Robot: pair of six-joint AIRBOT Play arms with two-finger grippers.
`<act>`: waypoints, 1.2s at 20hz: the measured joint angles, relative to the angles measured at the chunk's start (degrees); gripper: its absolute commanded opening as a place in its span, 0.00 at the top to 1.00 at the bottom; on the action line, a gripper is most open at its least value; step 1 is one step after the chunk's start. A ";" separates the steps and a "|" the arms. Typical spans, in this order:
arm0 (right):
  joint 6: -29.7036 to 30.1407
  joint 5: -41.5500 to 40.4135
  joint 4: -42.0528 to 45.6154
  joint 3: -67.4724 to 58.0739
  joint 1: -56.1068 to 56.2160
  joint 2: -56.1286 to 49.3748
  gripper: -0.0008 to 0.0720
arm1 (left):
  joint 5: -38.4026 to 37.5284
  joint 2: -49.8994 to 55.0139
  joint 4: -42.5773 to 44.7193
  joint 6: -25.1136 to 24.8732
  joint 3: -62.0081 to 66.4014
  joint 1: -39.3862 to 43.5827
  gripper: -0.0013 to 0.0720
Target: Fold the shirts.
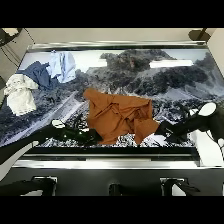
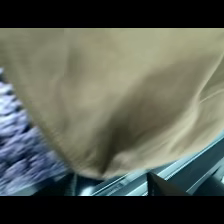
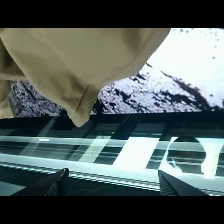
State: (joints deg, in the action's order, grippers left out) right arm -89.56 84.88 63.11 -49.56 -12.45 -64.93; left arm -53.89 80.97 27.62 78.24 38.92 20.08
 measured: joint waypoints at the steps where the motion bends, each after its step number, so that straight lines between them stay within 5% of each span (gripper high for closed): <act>1: 0.48 -1.22 -1.05 2.19 0.00 0.76 0.07 | 0.83 0.59 -0.50 0.11 -0.07 0.72 0.65; 3: 1.18 -4.15 -3.34 6.36 0.90 1.68 0.07 | 2.64 1.29 -0.59 0.24 -0.11 1.46 0.93; 10: -0.48 -27.06 -9.92 15.45 15.45 1.40 0.08 | 2.40 1.68 -1.68 -1.14 0.04 1.27 0.94; 12: -2.25 -32.39 -12.24 16.06 18.58 -0.37 0.17 | 1.66 1.68 -1.90 -1.40 0.04 1.20 0.94; 13: -2.73 -33.81 -13.75 16.22 19.85 -1.40 0.27 | 1.44 1.68 -1.95 -1.60 0.04 1.16 0.94; 15: -3.10 -36.46 -16.20 16.44 22.25 -3.43 0.93 | 0.98 1.68 -2.05 -1.84 0.07 1.01 0.94; 19: -1.44 -35.50 -17.07 13.60 24.24 -3.58 0.93 | -3.30 0.55 -0.59 -4.24 1.81 -1.57 0.95; 24: 0.04 -29.90 -1.60 -6.60 21.88 7.52 0.93 | -9.51 -12.46 12.94 -0.81 14.95 -12.04 0.95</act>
State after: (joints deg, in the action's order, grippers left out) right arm -89.52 54.98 61.52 -56.16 9.43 -57.41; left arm -63.40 68.51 40.56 77.43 53.87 8.03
